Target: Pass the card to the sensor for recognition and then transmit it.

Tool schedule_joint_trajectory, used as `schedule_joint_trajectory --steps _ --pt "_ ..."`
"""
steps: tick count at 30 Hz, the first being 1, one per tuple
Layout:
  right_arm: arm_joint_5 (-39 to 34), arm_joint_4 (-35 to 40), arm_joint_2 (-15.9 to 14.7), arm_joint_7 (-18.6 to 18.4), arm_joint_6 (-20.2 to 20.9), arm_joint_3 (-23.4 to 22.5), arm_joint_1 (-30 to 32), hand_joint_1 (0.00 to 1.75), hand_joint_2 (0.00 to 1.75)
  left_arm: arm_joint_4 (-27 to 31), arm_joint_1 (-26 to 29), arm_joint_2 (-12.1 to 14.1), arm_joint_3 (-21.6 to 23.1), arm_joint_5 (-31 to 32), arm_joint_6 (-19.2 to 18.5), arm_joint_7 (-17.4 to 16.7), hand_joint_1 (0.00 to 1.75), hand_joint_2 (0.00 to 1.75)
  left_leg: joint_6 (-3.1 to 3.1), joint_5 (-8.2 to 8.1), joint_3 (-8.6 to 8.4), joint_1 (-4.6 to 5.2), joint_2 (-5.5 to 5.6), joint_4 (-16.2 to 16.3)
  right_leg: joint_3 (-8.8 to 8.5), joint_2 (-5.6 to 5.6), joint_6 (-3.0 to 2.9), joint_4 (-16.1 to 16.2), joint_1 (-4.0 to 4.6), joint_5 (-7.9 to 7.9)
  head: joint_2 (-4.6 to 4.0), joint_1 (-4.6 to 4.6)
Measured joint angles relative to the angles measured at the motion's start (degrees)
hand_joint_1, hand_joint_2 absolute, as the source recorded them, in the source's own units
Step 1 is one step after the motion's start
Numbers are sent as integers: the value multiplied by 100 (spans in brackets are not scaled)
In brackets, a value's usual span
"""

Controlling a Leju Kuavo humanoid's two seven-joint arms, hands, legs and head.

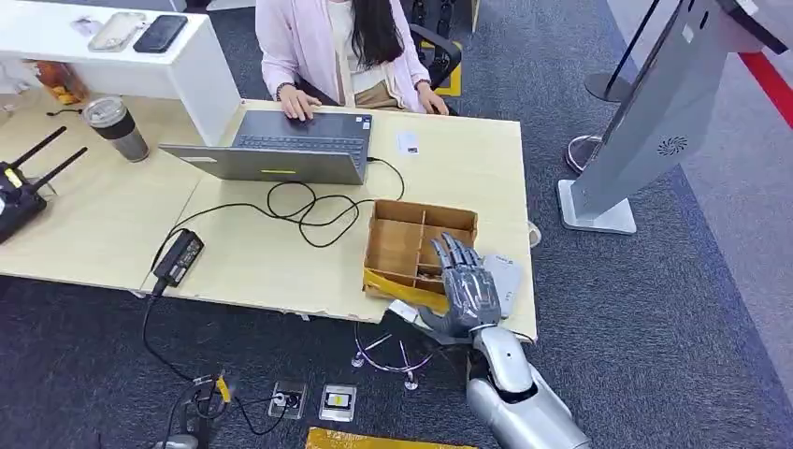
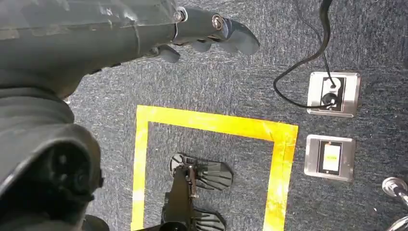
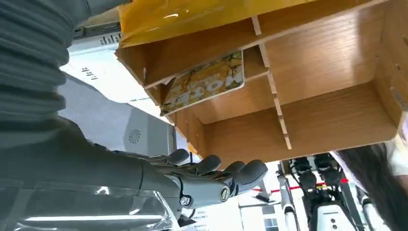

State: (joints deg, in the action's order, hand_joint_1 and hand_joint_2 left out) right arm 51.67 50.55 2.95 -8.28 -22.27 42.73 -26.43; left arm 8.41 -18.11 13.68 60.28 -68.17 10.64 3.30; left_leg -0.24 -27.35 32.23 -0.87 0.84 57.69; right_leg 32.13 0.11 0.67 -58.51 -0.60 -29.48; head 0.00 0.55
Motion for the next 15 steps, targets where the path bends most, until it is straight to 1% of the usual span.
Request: schedule_joint_trajectory --steps 6,15 --pt "0 -87 39 52 61 -26 0 0 175 0 2 -2 0 0 7 -9 0 0 0 0 0 0 0 0 0 0 0 0 0 0 0 0" --pt "57 -175 37 52 44 -31 -14 0 175 -2 5 -4 0 0 13 -9 0 0 0 0 0 0 0 0 0 0 0 0 0 0 0 0"
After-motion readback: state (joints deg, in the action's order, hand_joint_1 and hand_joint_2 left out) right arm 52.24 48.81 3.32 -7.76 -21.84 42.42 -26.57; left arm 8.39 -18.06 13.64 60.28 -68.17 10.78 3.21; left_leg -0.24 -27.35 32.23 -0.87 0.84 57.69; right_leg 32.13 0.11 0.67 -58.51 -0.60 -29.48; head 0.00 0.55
